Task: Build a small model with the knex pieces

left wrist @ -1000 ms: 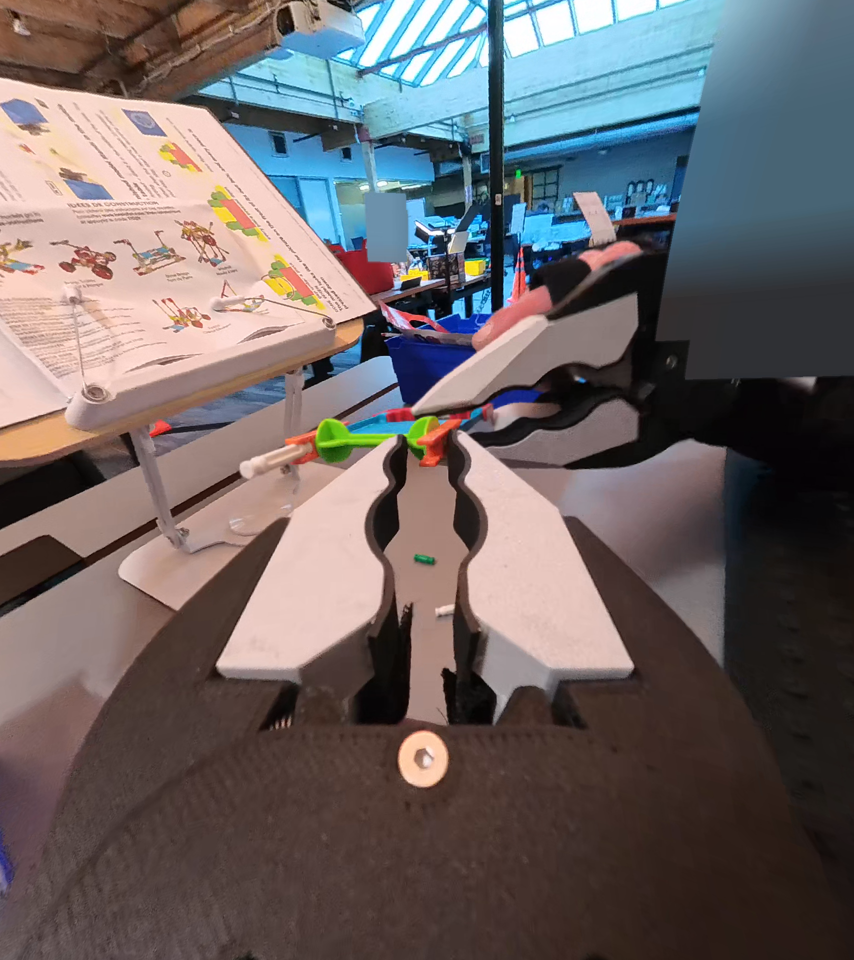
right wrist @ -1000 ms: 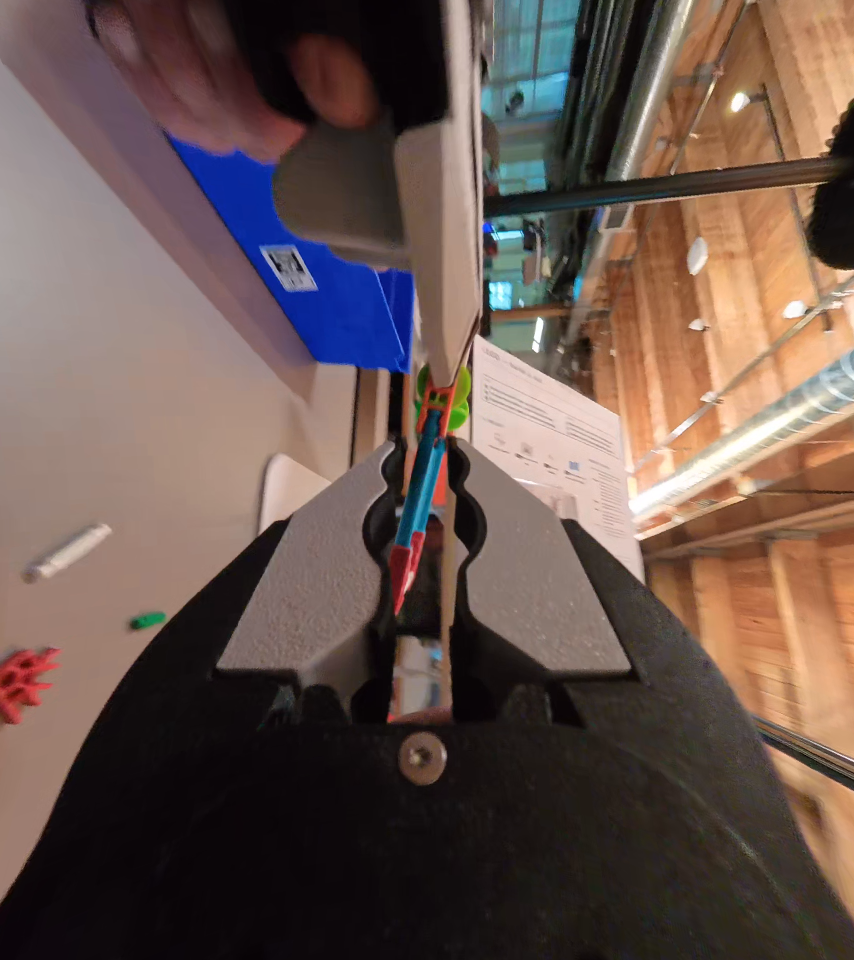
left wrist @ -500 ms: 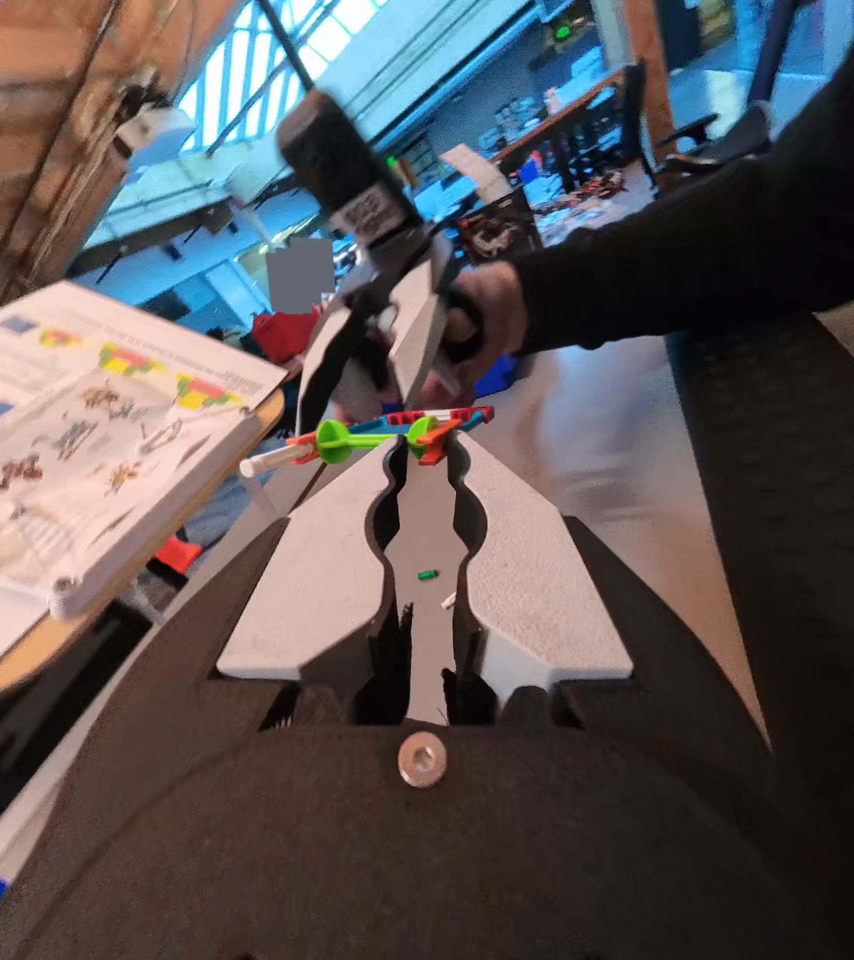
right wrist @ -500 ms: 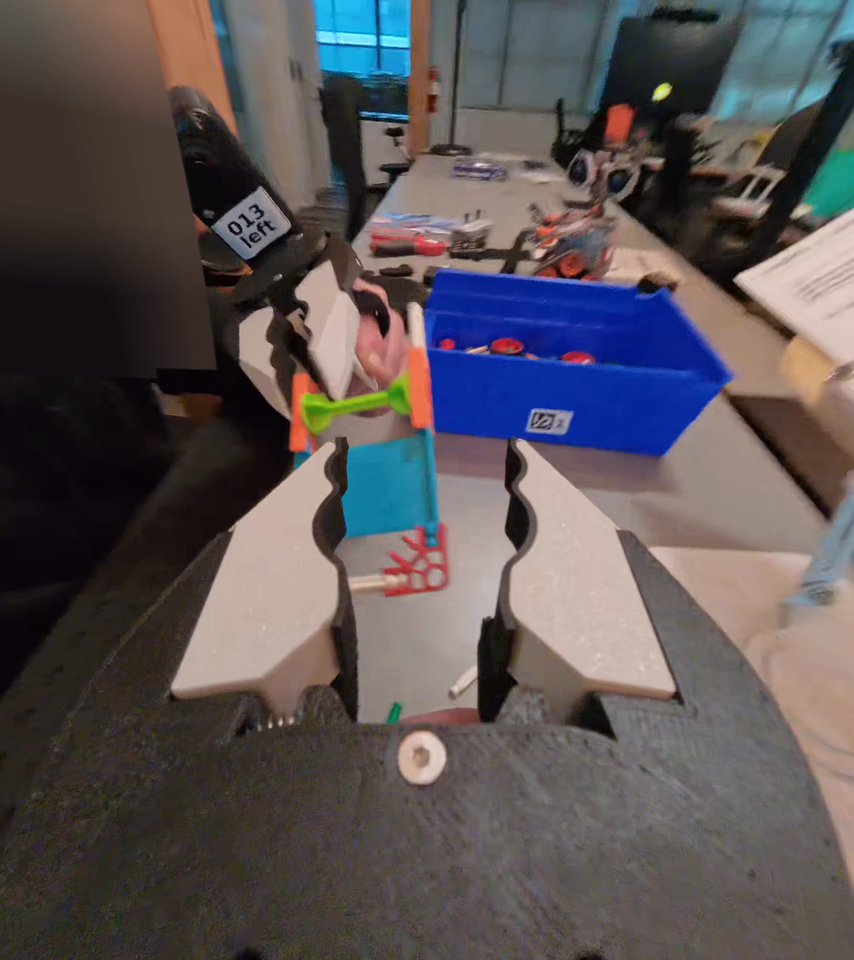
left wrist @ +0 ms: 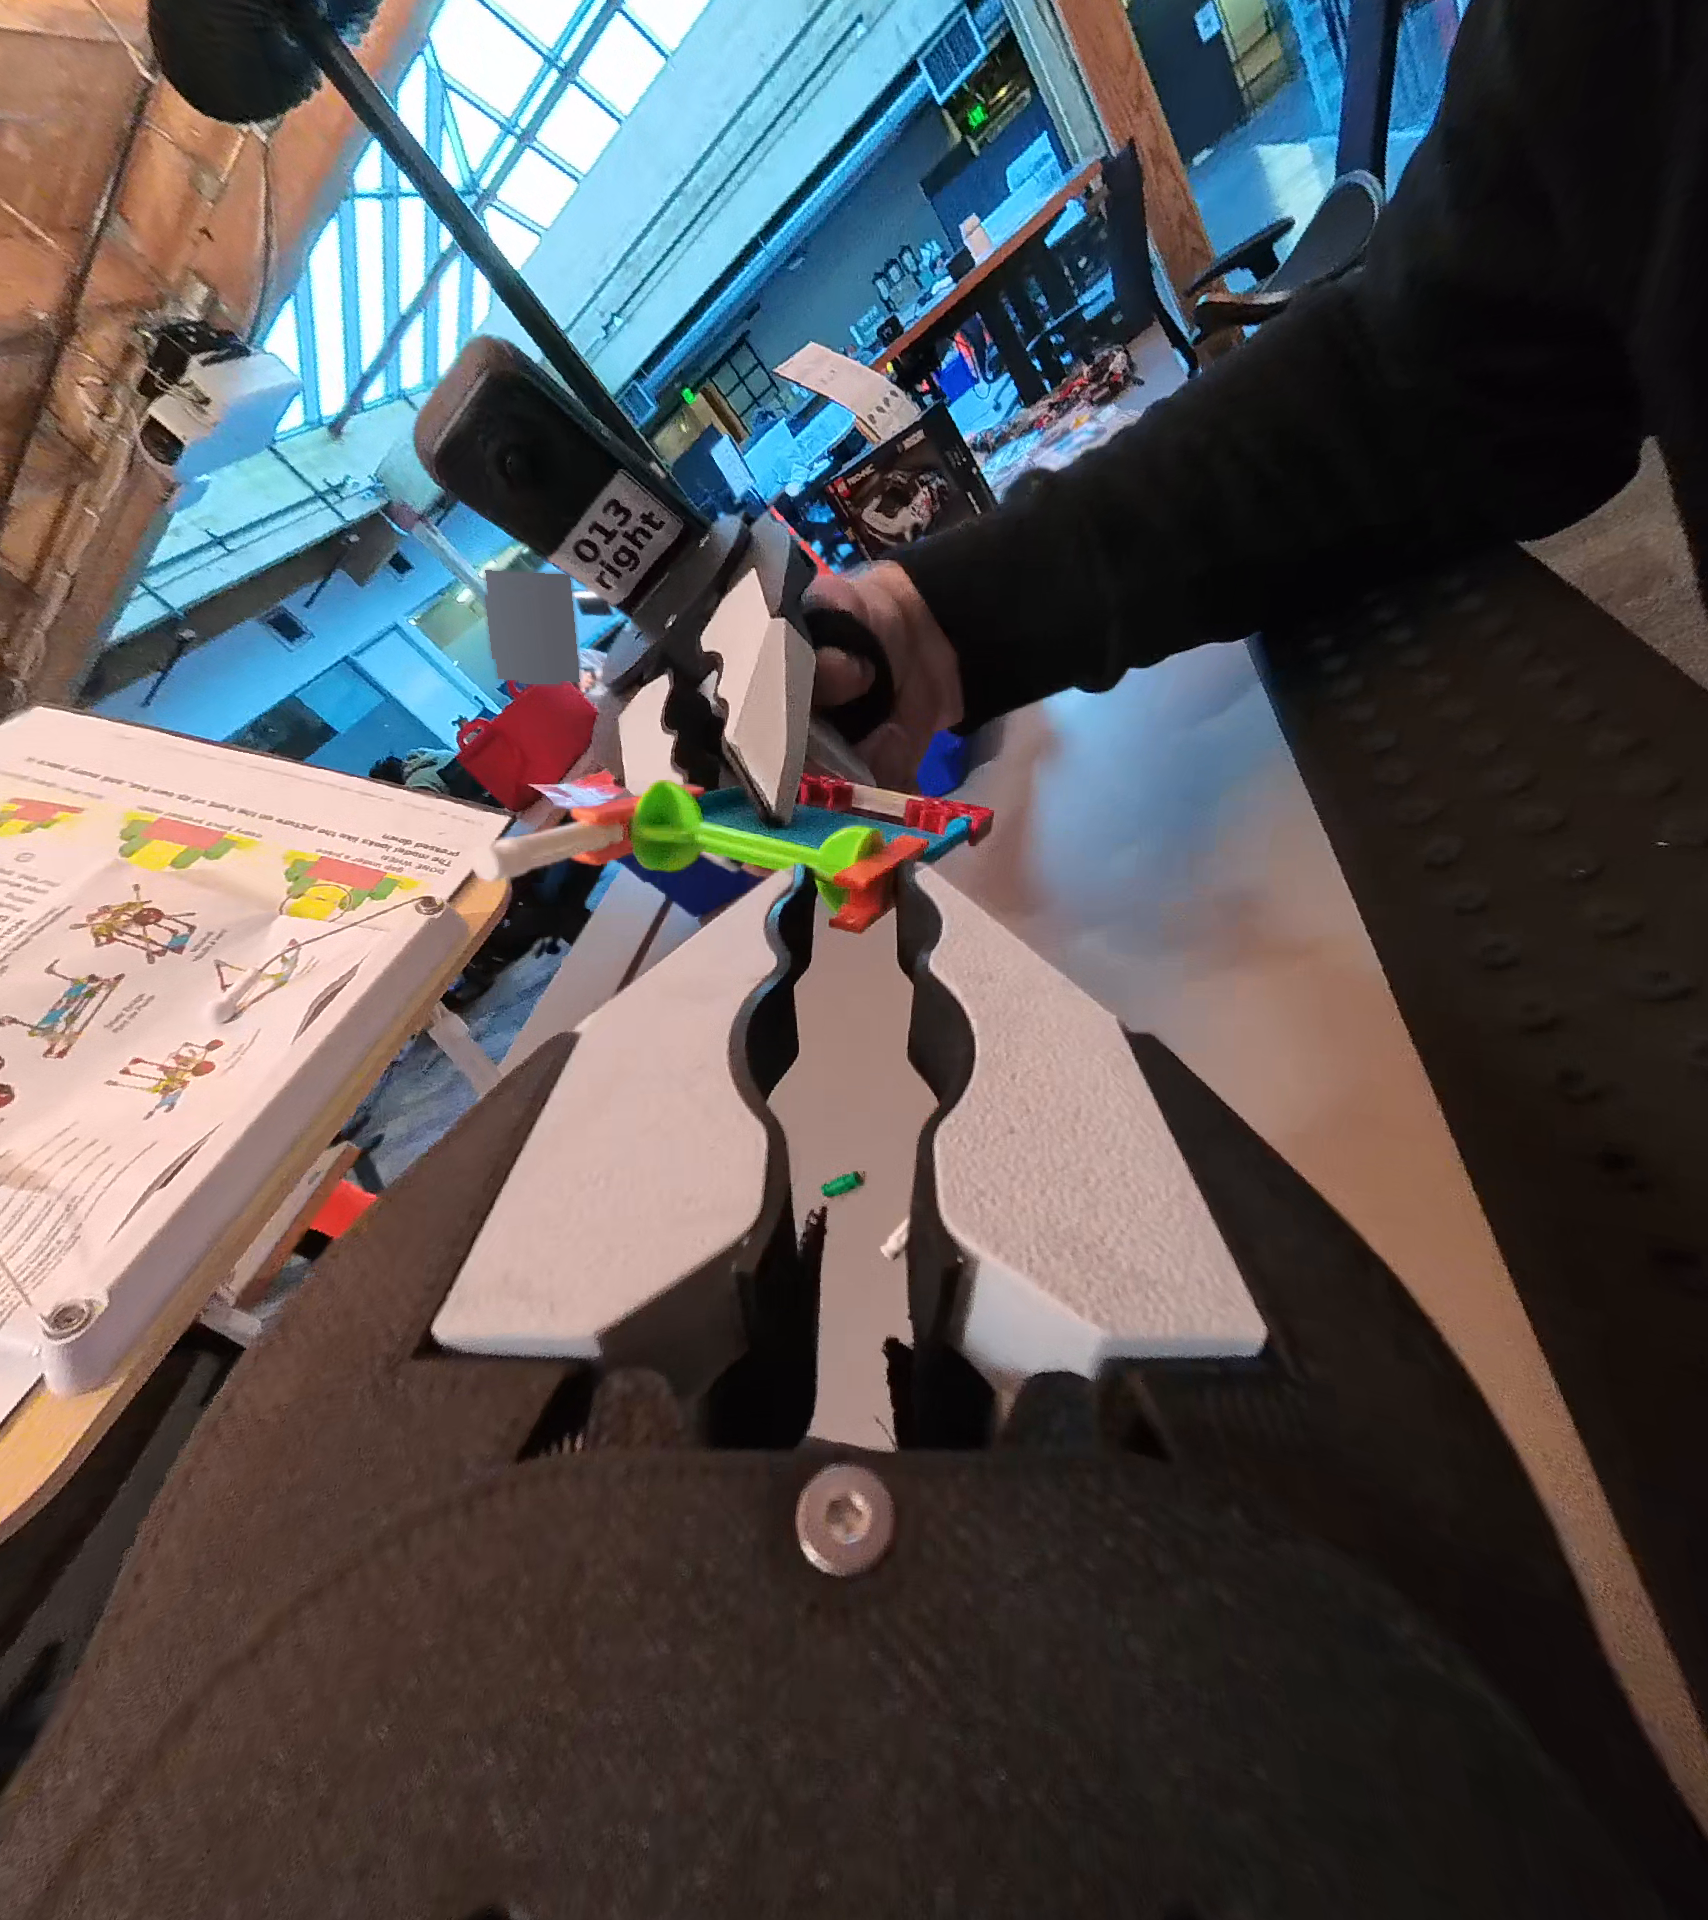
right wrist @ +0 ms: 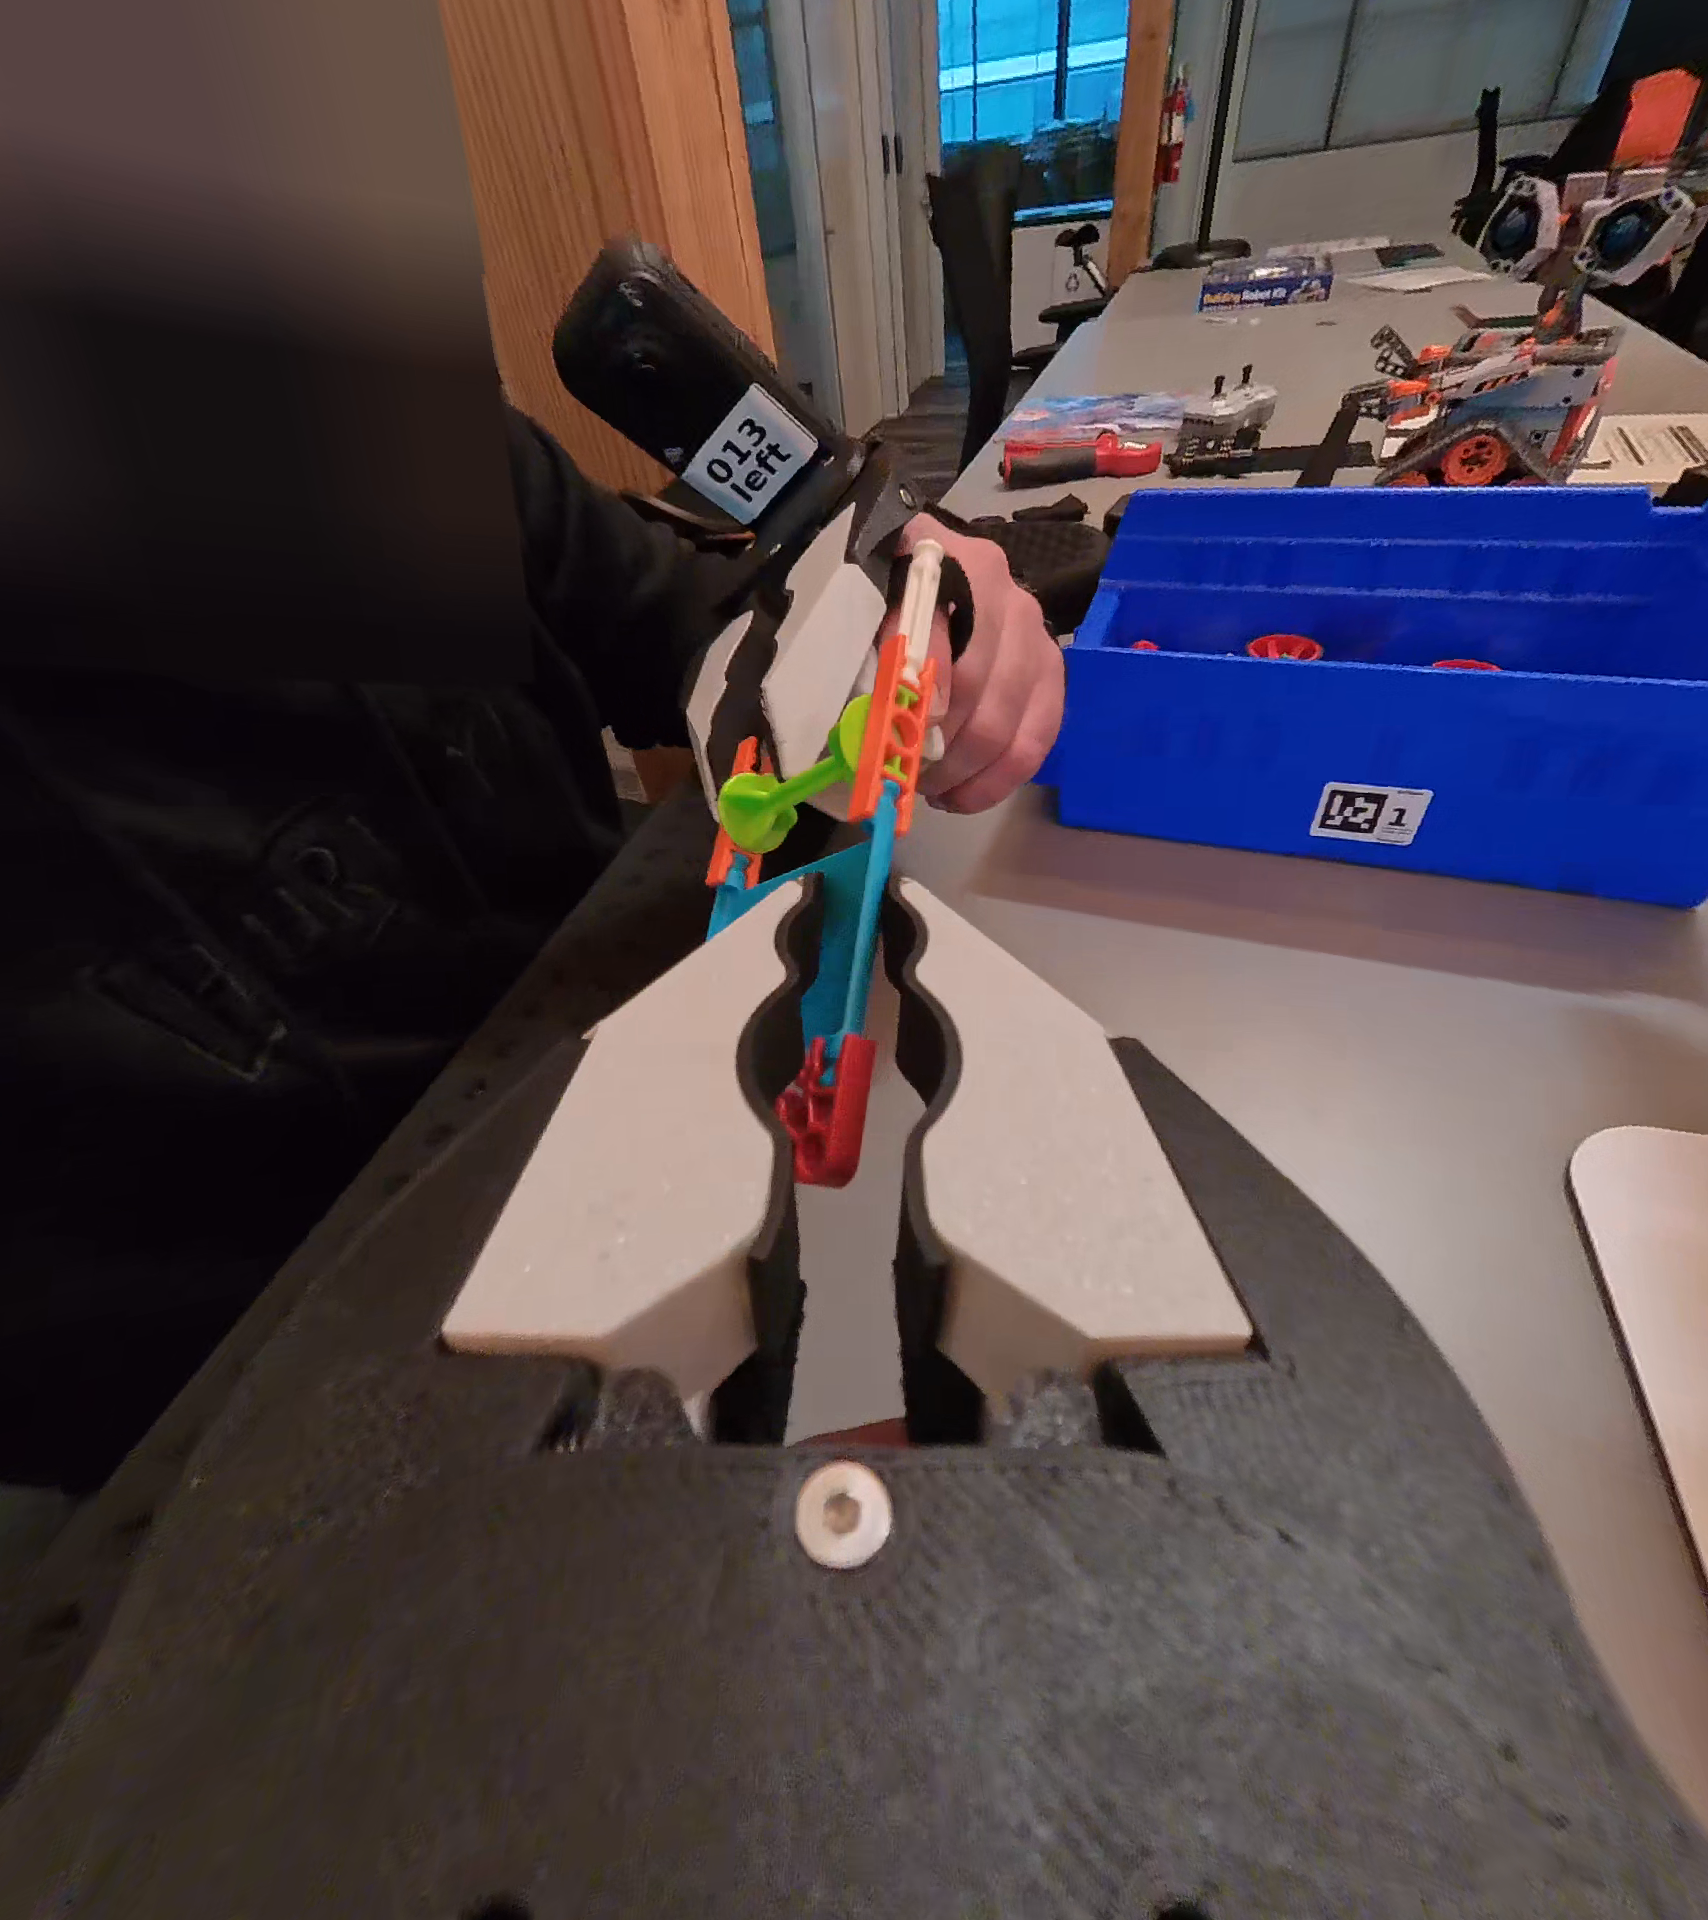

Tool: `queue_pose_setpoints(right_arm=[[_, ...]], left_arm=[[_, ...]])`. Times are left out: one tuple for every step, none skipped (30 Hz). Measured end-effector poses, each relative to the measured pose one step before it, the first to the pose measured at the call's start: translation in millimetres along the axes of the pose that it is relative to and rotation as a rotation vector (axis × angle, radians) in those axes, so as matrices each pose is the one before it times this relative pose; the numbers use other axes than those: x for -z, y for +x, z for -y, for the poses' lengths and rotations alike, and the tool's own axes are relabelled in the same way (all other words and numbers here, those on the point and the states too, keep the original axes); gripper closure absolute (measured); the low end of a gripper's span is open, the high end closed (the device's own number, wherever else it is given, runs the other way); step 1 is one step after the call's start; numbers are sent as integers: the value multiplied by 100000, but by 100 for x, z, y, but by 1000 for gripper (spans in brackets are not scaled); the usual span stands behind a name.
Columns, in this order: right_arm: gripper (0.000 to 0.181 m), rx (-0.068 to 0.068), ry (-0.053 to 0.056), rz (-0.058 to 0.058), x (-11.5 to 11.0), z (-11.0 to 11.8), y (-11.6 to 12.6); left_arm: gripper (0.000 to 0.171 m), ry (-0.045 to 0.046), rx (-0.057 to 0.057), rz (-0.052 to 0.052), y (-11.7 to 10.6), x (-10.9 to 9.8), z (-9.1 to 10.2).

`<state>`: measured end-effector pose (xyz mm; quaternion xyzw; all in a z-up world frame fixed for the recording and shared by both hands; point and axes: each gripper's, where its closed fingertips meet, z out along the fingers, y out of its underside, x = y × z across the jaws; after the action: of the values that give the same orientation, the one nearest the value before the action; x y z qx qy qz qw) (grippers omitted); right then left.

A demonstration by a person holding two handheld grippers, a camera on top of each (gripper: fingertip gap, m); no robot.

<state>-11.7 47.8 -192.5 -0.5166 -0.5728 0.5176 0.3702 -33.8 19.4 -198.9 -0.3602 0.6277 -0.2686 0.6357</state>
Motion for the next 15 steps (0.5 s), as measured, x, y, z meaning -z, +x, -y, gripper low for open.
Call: queue_pose_setpoints(right_arm=[[173, -1964, 565, 920, 84, 15, -103], [170, -3644, -293, 2477, -1, -126, -288], [163, -3435, -1286, 4083, -115, -267, -577], [158, -1653, -1480, 3182, -234, -339, -498], [158, 21, -1771, 831, -344, -424, -159], [159, 495, -2069, -712, -404, -428, 95], [165, 487, -1877, -540, -347, -309, 81], [171, 736, -1137, -1234, -164, -95, 171], [179, 1129, -207, -2419, 80, 104, 316], [181, 1505, -186, -3315, 211, 145, 407], [181, 1285, -1176, -5003, 256, -11, 628], [181, 520, -1820, -5657, 306, -141, 751], [181, -434, -1829, -5094, 372, -203, 689], [181, -1572, -1611, -5147, 421, -248, 716], [181, -2313, -1201, -5999, 440, -289, 824]], left_arm=[[158, -109, -1128, 331, 41, -115, -44], [158, -665, -1698, 479, 4, -93, -112], [158, -1232, -2281, -224, 82, -62, -195], [159, -416, -2427, 536, -14, -44, -50], [159, -532, -2375, 713, -31, -60, -28], [159, -1264, -3234, 321, 40, -120, -108], [159, -1809, -3651, 634, 13, -173, -210], [159, -1149, -2154, 1342, -109, -163, -146], [159, -409, -565, 351, 19, -138, -68], [159, -2516, -918, 1433, -142, -223, -483], [159, -2852, -1596, 2600, -320, -248, -618], [158, -3312, -630, 3037, -384, -303, -765], [159, -2528, 990, 2560, -311, -301, -728], [158, -3077, 2128, 652, -116, -315, -855], [152, -4534, 2980, -1698, 179, -397, -1125]])
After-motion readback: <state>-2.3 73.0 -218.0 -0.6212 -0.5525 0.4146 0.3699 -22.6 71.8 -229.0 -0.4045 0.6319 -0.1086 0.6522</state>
